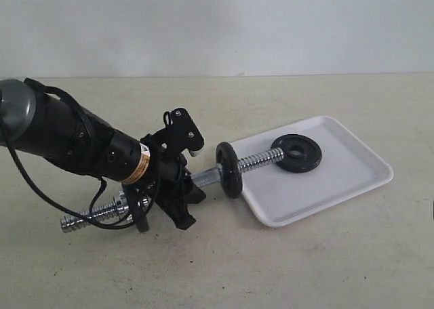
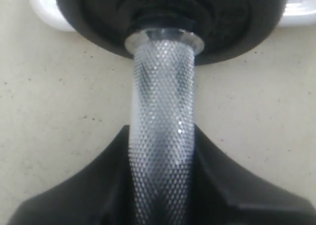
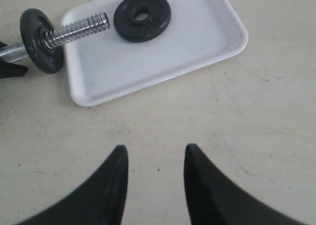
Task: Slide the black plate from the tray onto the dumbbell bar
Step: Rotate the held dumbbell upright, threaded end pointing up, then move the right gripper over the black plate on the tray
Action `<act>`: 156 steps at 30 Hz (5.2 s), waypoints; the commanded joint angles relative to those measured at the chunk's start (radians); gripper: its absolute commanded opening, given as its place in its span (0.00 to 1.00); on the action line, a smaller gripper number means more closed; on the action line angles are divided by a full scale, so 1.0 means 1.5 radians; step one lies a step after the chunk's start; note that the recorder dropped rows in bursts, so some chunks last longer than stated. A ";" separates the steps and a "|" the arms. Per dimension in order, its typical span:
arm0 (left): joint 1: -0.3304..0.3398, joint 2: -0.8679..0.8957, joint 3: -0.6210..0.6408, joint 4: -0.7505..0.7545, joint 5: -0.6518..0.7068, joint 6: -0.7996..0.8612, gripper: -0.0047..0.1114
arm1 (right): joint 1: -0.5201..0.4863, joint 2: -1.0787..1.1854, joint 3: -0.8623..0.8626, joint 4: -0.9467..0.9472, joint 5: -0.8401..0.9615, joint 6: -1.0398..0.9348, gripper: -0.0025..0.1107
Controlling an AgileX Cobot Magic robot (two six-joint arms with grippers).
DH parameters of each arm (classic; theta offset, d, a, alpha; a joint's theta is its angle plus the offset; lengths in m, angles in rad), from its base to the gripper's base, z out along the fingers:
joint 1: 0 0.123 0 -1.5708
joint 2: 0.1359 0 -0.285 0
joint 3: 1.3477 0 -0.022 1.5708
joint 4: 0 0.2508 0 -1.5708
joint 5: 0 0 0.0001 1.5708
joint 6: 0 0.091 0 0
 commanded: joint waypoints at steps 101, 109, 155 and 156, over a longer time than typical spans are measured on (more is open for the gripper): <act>-0.006 -0.324 0.155 -0.066 0.054 0.040 0.08 | 0.002 -0.001 -0.002 0.000 -0.013 -0.031 0.32; -0.006 -0.324 0.155 -0.066 0.056 0.025 0.08 | 0.002 -0.001 -0.002 0.000 -0.009 -0.032 0.32; -0.006 -0.324 0.155 -0.062 0.049 -0.013 0.08 | 0.002 0.370 -0.224 0.087 0.049 -0.135 0.95; -0.006 -0.324 0.155 -0.062 0.049 -0.013 0.08 | 0.002 0.402 -0.252 0.087 0.060 -0.129 0.95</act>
